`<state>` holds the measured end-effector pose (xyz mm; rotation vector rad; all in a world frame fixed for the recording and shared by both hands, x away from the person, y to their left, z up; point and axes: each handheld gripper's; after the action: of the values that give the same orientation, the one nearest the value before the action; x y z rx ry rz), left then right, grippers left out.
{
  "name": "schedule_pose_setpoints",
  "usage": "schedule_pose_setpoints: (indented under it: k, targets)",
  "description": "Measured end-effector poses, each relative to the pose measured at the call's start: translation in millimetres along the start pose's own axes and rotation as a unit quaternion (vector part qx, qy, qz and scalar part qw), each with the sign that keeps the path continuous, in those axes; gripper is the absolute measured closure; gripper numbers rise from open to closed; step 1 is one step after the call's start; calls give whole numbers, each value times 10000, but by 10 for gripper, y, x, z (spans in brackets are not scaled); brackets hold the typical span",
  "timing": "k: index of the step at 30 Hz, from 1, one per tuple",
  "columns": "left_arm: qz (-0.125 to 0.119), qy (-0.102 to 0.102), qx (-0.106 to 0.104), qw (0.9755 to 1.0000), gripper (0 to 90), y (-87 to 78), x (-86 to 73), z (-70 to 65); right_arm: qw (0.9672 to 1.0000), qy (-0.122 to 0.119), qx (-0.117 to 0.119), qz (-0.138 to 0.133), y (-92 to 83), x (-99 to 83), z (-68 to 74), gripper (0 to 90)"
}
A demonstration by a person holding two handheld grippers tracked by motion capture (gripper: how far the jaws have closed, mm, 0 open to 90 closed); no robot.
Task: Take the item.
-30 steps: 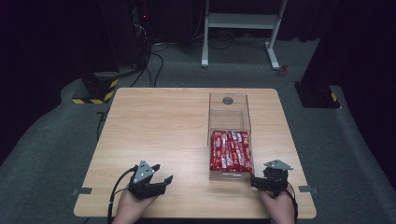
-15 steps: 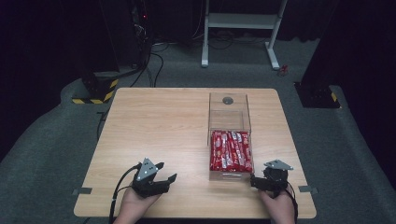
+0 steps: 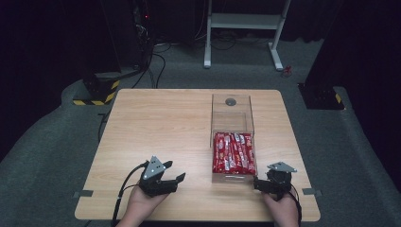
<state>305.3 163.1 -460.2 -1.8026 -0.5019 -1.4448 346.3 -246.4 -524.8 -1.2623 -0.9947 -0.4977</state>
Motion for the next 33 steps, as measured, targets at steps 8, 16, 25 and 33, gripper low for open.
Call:
schedule_pose_setpoints:
  k: [8,16,25,33]
  targets:
    - [-51,-41,-101,9999,331,58,72,-30,10000,2,1,0,0,0,0,98]
    - [-94,-19,-191,9998,337,127,149,-86,10000,1,5,0,-2,-1,1,100]
    - [-145,32,-307,9994,339,217,246,-158,10000,9,7,1,-4,-2,3,102]
    - [-129,98,-374,9992,345,293,310,-211,10000,9,9,0,-4,-2,3,102]
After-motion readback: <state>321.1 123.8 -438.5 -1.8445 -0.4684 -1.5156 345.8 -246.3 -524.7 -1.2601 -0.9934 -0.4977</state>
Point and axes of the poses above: each handheld gripper's, and its own axes: y roughly forward along the jaws, x roughly out of its top, z roughly to its left, and after that the axes turned 12 degrees about -z, right-handed
